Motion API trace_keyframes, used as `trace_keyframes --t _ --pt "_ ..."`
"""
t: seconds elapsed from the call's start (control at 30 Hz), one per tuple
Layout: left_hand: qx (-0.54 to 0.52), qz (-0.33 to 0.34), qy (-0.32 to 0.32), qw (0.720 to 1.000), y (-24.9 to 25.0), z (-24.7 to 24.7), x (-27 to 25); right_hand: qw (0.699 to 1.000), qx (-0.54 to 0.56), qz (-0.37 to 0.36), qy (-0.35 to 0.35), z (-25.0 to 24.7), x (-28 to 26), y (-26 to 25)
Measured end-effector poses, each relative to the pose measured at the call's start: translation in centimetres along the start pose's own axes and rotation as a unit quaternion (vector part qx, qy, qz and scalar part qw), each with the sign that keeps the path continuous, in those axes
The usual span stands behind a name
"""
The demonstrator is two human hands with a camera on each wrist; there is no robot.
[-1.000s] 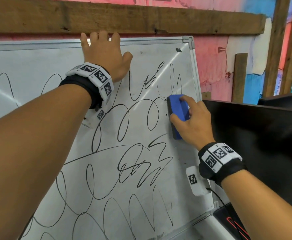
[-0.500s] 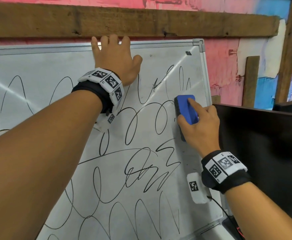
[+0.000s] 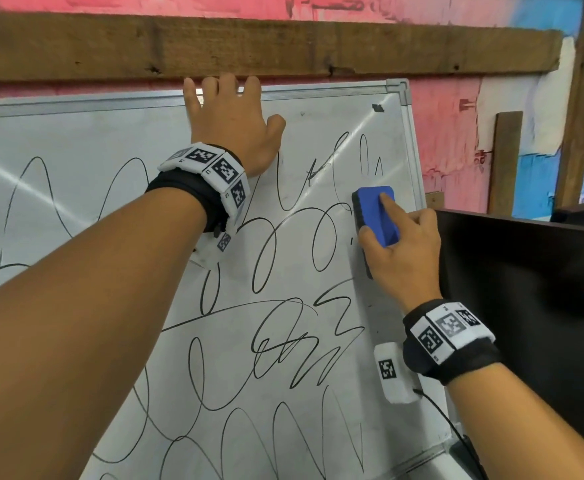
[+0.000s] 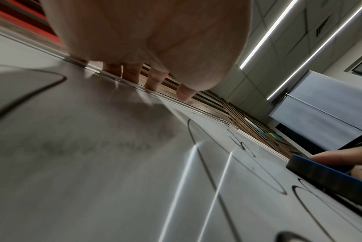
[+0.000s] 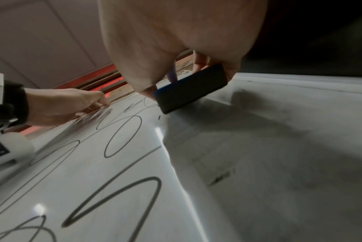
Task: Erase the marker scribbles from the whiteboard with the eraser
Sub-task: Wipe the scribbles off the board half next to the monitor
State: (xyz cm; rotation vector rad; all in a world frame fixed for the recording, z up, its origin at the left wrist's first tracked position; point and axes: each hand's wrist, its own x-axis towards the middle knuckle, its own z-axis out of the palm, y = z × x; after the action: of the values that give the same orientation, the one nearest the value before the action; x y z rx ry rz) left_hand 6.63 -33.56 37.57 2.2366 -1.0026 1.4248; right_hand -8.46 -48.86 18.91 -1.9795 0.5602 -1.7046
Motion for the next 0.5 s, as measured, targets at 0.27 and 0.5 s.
trace_keyframes --t 0.27,0.5 --pt "-0.007 -0.002 -0.006 1.0 0.1 -0.4 0.0 0.999 -0.041 -0.023 0.019 -0.4 3.8 -0.7" --pt "-0.013 -0.003 -0.009 1.0 0.0 -0.3 0.0 0.998 -0.045 -0.038 0.023 -0.3 2.7 -0.8"
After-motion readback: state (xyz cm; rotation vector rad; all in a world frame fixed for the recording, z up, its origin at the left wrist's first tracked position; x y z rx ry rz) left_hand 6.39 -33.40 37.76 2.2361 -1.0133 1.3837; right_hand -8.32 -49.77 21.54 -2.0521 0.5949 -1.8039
